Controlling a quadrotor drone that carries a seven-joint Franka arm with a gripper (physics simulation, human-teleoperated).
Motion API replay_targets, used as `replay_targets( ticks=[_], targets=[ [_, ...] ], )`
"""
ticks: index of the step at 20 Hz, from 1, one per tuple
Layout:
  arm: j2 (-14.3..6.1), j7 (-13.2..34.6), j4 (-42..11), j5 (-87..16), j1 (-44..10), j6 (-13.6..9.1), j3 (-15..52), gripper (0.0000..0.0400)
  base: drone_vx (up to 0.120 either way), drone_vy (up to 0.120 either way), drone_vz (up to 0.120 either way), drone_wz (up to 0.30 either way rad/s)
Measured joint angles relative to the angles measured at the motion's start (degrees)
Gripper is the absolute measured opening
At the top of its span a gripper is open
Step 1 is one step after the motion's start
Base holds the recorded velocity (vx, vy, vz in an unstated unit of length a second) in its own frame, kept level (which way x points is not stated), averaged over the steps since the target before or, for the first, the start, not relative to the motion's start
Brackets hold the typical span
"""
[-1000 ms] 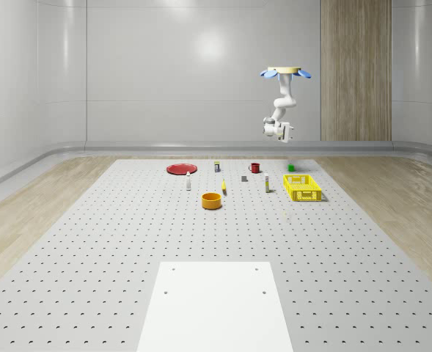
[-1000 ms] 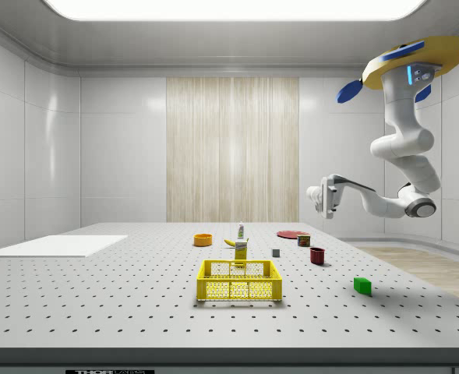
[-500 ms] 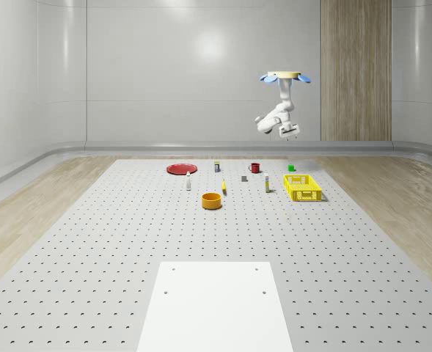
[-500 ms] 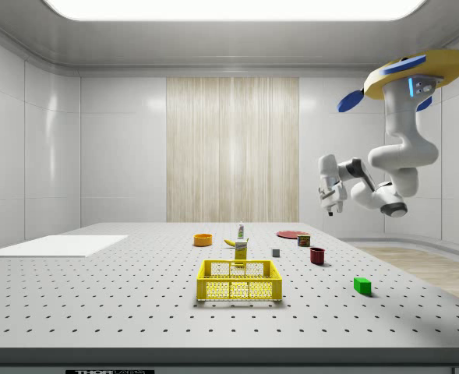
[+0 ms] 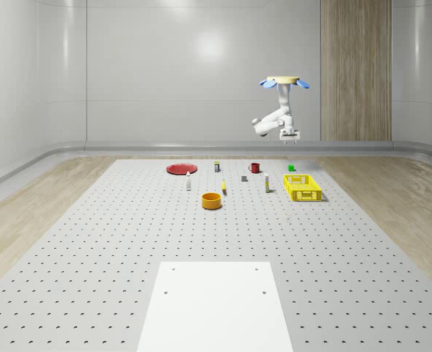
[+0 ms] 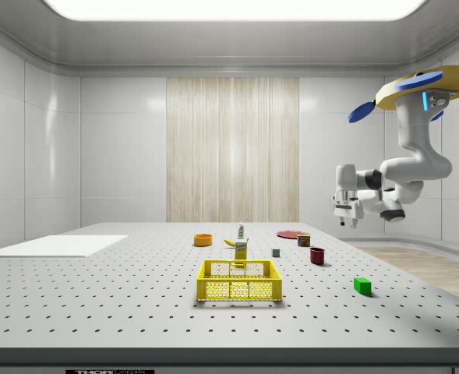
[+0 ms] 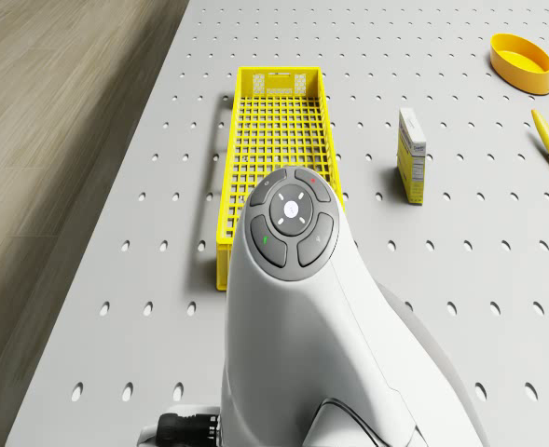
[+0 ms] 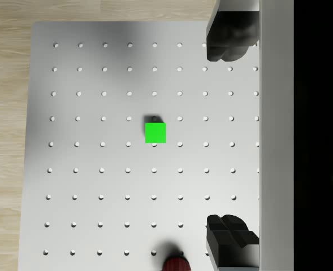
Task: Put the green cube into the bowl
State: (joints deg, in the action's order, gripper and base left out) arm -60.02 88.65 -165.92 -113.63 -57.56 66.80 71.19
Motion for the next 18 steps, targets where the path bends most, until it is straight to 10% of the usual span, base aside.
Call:
replay_targets(
  ticks=[10,18],
  targets=[
    [-3.38,2.11,0.09,0.97,-2.70,1.73,1.74,0.0400,-0.120,0.004,-0.120,0.000],
    [-5.80,3.07,0.26,2.19,-3.77,3.75,2.64,0.0400,0.000,0.065,-0.120,0.000]
  ],
)
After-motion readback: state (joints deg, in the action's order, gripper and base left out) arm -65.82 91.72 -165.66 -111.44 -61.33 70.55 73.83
